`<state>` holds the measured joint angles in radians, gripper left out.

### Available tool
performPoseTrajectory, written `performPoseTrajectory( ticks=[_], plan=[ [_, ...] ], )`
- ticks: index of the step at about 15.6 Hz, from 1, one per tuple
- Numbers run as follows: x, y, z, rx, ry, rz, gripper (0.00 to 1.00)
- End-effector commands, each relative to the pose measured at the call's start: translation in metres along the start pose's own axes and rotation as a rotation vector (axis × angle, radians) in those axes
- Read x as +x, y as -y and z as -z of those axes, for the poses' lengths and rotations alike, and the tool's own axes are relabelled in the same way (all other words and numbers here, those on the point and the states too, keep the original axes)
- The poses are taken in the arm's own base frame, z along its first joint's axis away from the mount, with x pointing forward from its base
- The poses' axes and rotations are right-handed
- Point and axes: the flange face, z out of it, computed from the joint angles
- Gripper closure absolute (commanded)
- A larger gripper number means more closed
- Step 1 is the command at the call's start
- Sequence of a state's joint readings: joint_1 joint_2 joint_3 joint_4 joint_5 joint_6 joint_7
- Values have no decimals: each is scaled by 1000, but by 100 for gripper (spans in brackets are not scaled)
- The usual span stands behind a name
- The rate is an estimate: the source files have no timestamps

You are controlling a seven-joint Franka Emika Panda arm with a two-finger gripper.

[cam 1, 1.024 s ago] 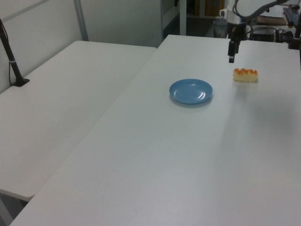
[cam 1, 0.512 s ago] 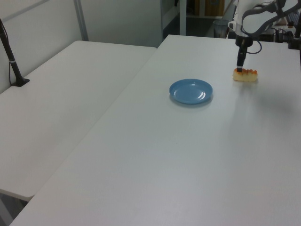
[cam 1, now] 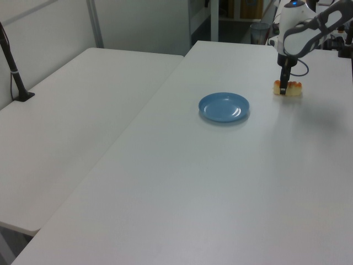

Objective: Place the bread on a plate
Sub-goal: 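Lower the gripper onto the bread roll and close it, then lift the bread roll and carry it over the blue plate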

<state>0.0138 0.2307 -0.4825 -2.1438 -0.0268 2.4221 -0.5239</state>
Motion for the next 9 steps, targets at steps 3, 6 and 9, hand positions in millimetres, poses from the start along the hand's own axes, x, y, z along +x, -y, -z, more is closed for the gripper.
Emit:
performPoseTrajectory(
  ticks=[3,6,9],
  plan=[
    [-1,3,4,-12,-21,22,67],
    [15,1,40,14,-51,-13,67],
    [62,28,84,93,-169,-71,65]
  ],
)
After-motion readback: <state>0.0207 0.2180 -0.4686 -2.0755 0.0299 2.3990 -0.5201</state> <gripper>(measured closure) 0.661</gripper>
